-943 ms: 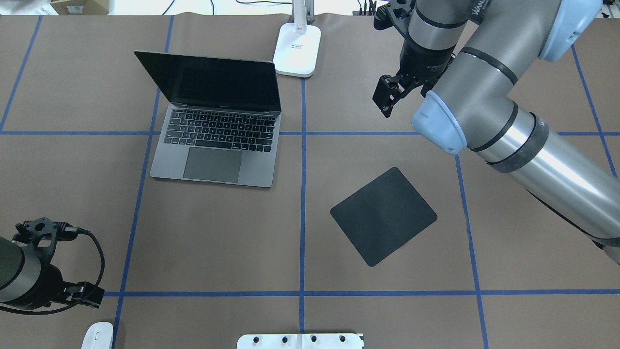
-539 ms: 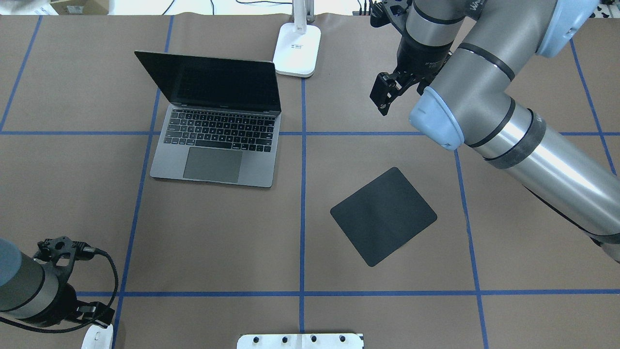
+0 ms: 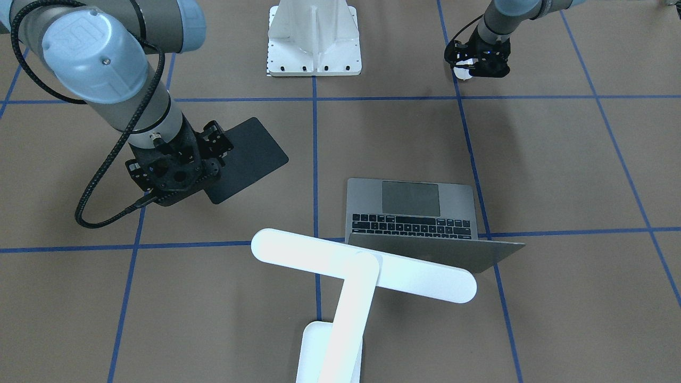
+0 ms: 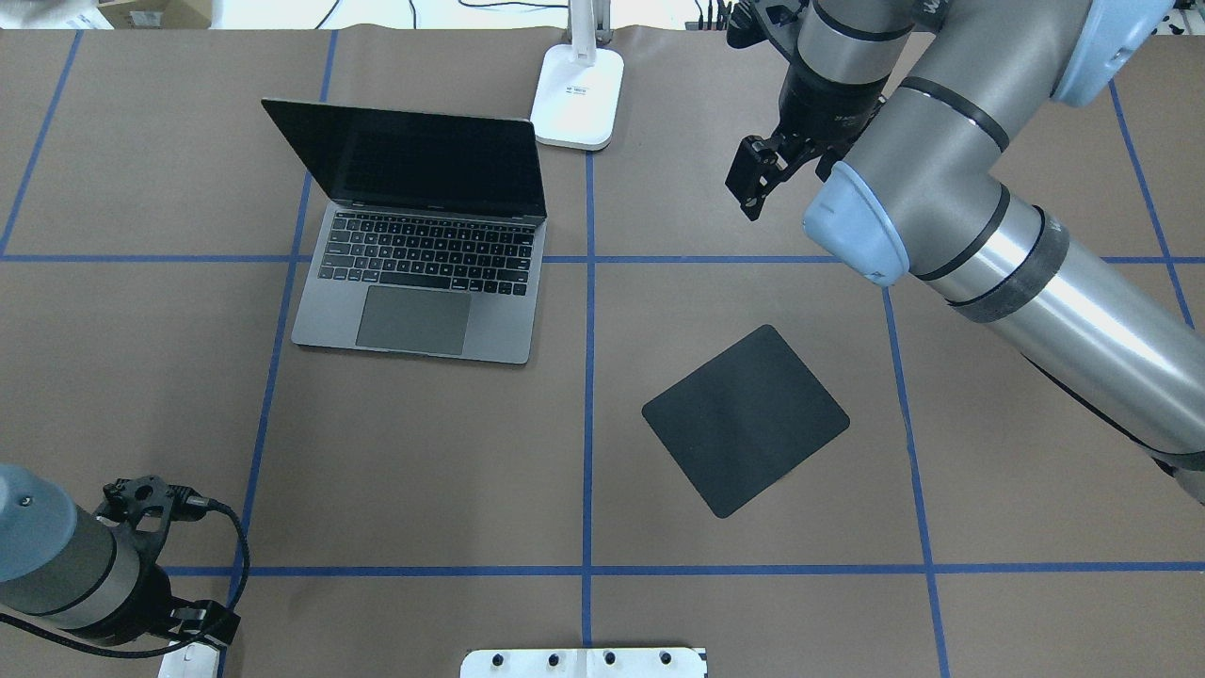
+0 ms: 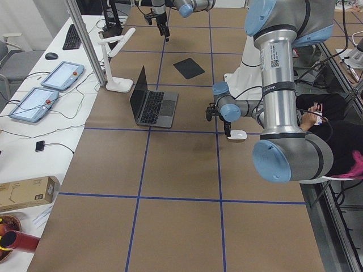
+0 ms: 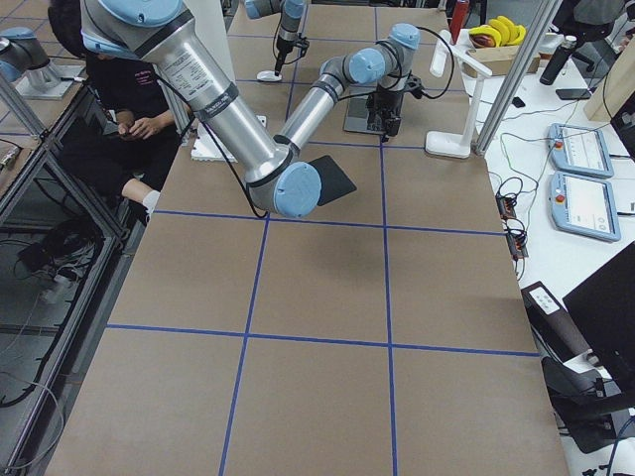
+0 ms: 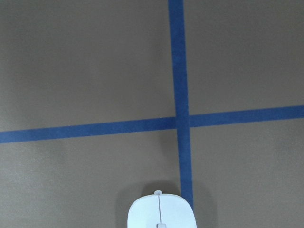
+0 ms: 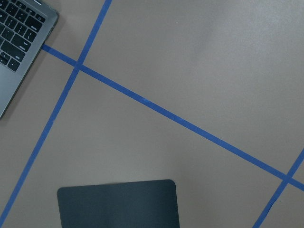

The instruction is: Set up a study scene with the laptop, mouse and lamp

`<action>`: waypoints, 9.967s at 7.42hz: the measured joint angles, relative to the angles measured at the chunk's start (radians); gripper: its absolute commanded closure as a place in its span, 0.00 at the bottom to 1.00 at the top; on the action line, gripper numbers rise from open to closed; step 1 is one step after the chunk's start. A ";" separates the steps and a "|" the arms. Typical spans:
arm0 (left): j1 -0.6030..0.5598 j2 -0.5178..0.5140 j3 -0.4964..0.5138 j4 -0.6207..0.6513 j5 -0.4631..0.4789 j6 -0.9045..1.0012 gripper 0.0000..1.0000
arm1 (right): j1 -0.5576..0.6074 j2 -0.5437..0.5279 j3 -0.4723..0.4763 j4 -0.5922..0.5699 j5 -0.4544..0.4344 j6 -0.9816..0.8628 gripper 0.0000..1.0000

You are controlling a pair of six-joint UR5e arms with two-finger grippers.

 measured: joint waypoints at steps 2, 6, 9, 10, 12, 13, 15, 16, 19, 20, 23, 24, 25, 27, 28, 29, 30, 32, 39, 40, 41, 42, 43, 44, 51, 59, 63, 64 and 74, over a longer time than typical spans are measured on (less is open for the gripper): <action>0.003 -0.001 0.020 -0.005 -0.023 0.000 0.02 | 0.001 0.002 0.001 0.000 0.001 0.000 0.00; 0.003 -0.003 0.030 -0.015 -0.092 0.000 0.03 | 0.001 0.006 0.002 0.003 -0.001 0.002 0.00; 0.004 -0.010 0.043 -0.014 -0.130 0.001 0.04 | -0.001 0.007 0.002 0.005 -0.004 0.003 0.00; 0.005 -0.018 0.057 -0.015 -0.137 0.001 0.04 | -0.001 0.007 0.001 0.005 -0.007 0.002 0.00; 0.005 -0.042 0.088 -0.024 -0.157 0.001 0.06 | -0.002 0.009 -0.001 0.005 -0.012 0.000 0.00; 0.005 -0.047 0.095 -0.027 -0.162 0.001 0.06 | -0.002 0.011 -0.002 0.005 -0.014 0.000 0.00; 0.004 -0.045 0.100 -0.039 -0.172 0.001 0.07 | -0.002 0.014 -0.003 0.005 -0.015 0.000 0.00; 0.003 -0.043 0.101 -0.042 -0.186 0.001 0.07 | -0.002 0.016 -0.004 0.005 -0.016 0.000 0.00; 0.003 -0.038 0.103 -0.045 -0.200 0.002 0.07 | -0.002 0.021 -0.006 0.005 -0.024 0.000 0.00; 0.003 -0.038 0.105 -0.045 -0.201 0.002 0.08 | -0.002 0.022 -0.006 0.005 -0.026 0.000 0.00; 0.003 -0.038 0.128 -0.069 -0.211 0.004 0.15 | -0.003 0.027 -0.005 0.005 -0.028 0.000 0.00; 0.003 -0.039 0.137 -0.080 -0.220 0.004 0.23 | -0.004 0.028 -0.005 0.005 -0.028 0.000 0.00; 0.003 -0.039 0.141 -0.085 -0.225 0.003 0.32 | -0.004 0.028 -0.005 0.005 -0.029 0.000 0.00; 0.003 -0.042 0.143 -0.087 -0.228 0.002 0.34 | -0.004 0.029 -0.005 0.005 -0.029 0.000 0.00; 0.003 -0.044 0.143 -0.088 -0.228 0.002 0.35 | -0.004 0.029 -0.005 0.005 -0.029 0.000 0.00; 0.003 -0.044 0.142 -0.087 -0.228 0.001 0.36 | -0.004 0.029 -0.005 0.005 -0.029 0.000 0.00; 0.003 -0.046 0.141 -0.087 -0.228 0.001 0.35 | -0.004 0.029 -0.005 0.005 -0.029 0.000 0.00; 0.001 -0.049 0.134 -0.083 -0.230 0.000 0.35 | -0.004 0.027 -0.003 0.005 -0.028 0.000 0.00; -0.265 -0.204 0.070 -0.073 -0.290 0.002 0.35 | 0.089 -0.099 0.099 0.003 -0.020 -0.001 0.00; -0.299 -0.280 0.110 -0.070 -0.291 0.002 0.35 | 0.123 -0.127 0.103 0.004 -0.015 -0.007 0.00; -0.330 -0.363 0.163 -0.069 -0.292 0.003 0.35 | 0.155 -0.150 0.102 0.004 -0.013 -0.018 0.00; -0.360 -0.455 0.233 -0.068 -0.292 0.004 0.35 | 0.185 -0.166 0.095 0.005 -0.013 -0.030 0.00; -0.382 -0.545 0.306 -0.069 -0.292 0.004 0.35 | 0.215 -0.178 0.086 0.006 -0.012 -0.038 0.00; -0.393 -0.628 0.372 -0.068 -0.292 0.004 0.35 | 0.243 -0.194 0.078 0.006 -0.008 -0.041 0.00; -0.329 -1.140 0.703 0.106 -0.248 -0.039 0.35 | 0.386 -0.383 -0.019 0.276 0.026 -0.087 0.00; -0.199 -1.381 1.033 0.092 -0.121 -0.018 0.00 | 0.495 -0.416 -0.029 0.271 0.092 -0.138 0.00; -0.205 -1.361 0.982 0.108 -0.101 0.040 0.00 | 0.510 -0.435 -0.017 0.280 0.124 -0.139 0.00; -0.224 -1.319 0.913 0.135 -0.103 0.054 0.00 | 0.514 -0.450 -0.005 0.284 0.127 -0.139 0.00; -1.043 -0.610 0.495 0.520 -0.308 1.098 0.00 | 0.551 -0.596 -0.040 0.287 0.096 -0.139 0.00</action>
